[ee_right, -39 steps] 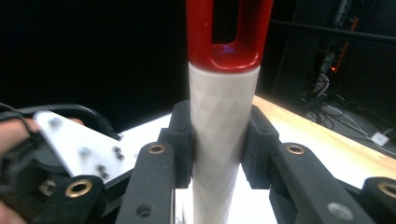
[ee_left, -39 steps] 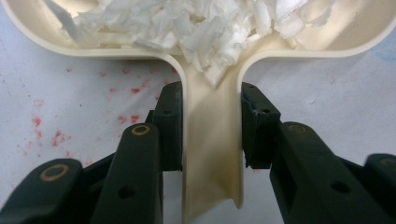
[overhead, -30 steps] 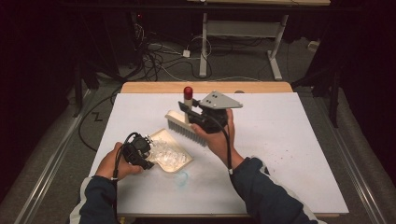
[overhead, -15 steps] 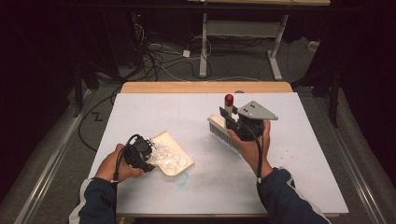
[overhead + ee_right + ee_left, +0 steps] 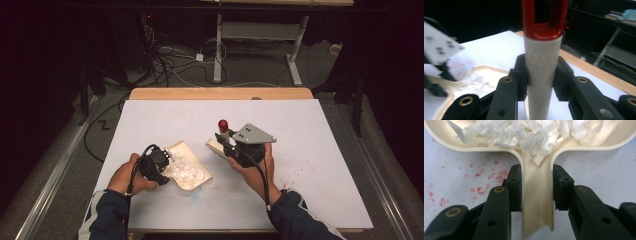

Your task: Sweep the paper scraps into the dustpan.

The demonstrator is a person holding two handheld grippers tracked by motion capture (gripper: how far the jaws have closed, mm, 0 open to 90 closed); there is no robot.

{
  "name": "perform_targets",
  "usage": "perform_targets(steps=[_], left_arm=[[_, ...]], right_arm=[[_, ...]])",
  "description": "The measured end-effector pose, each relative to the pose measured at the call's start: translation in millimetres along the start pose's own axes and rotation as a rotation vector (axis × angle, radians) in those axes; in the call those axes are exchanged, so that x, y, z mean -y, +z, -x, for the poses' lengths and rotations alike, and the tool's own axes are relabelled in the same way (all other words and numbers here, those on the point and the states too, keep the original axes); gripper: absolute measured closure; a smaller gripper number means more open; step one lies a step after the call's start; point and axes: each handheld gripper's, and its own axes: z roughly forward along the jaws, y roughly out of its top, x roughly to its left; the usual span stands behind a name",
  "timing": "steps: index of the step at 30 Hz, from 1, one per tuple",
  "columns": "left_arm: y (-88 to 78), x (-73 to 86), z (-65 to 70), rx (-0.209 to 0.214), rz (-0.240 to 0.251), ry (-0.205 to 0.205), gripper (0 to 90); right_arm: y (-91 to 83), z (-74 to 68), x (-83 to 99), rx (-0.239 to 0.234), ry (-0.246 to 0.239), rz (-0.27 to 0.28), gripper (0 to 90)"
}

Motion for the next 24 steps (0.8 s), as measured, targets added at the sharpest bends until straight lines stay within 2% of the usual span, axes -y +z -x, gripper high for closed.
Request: perform_targets(steps=[3, 4, 6, 7, 11, 12, 13, 15, 16, 19, 21, 23, 24], left_arm=[[0.9, -0.5, 0.2, -0.001, -0.003, 0.003, 63.0], [1.3, -0.7, 0.5, -0.002, -0.002, 0.001, 63.0], [1.5, -1.0, 0.5, -0.005, -0.003, 0.004, 63.0], [1.7, -1.1, 0.2, -0.004, -0.004, 0.007, 63.0], [2.2, -0.8, -0.1, 0.000, 0.001, 0.003, 63.0], [2.6, -0.6, -0.1, 0.000, 0.004, 0.001, 62.9], [2.7, -0.6, -0.2, -0.001, 0.004, 0.002, 63.0], [2.8, -0.7, -0.4, 0.002, -0.002, 0.008, 63.0], [2.9, -0.9, -0.3, 0.000, -0.003, 0.008, 62.9], [2.8, -1.2, 0.5, -0.001, -0.006, 0.007, 62.9], [2.6, -1.3, 0.7, -0.001, -0.006, 0.008, 63.0], [3.4, -1.7, 1.3, -0.002, -0.007, 0.007, 63.0], [3.8, -1.9, 1.4, -0.001, -0.008, 0.006, 62.9]], right_arm=[[2.5, -15.7, -4.4, -0.059, -0.001, 0.002, 69.8], [2.5, -15.7, -4.4, -0.059, -0.001, 0.002, 69.8], [3.5, -25.6, -8.3, -0.104, 0.002, 0.011, 69.9], [3.9, -34.2, -12.4, -0.148, 0.008, 0.022, 69.9], [0.1, -42.7, -20.3, -0.179, -0.012, 0.041, 70.0], [-2.7, -43.7, -23.7, -0.176, -0.029, 0.051, 70.0], [-9.7, -43.2, -29.9, -0.147, -0.068, 0.078, 70.0], [-13.0, -41.8, -32.4, -0.135, -0.079, 0.086, 69.9], [-17.2, -35.9, -35.3, -0.120, -0.084, 0.094, 69.9], [-19.0, -28.1, -35.2, -0.106, -0.080, 0.093, 69.9], [-19.5, -15.8, -30.2, -0.066, -0.071, 0.086, 69.9], [-18.8, -11.8, -27.4, -0.056, -0.066, 0.081, 69.9], [-15.8, -6.7, -20.6, -0.046, -0.058, 0.053, 70.0]])
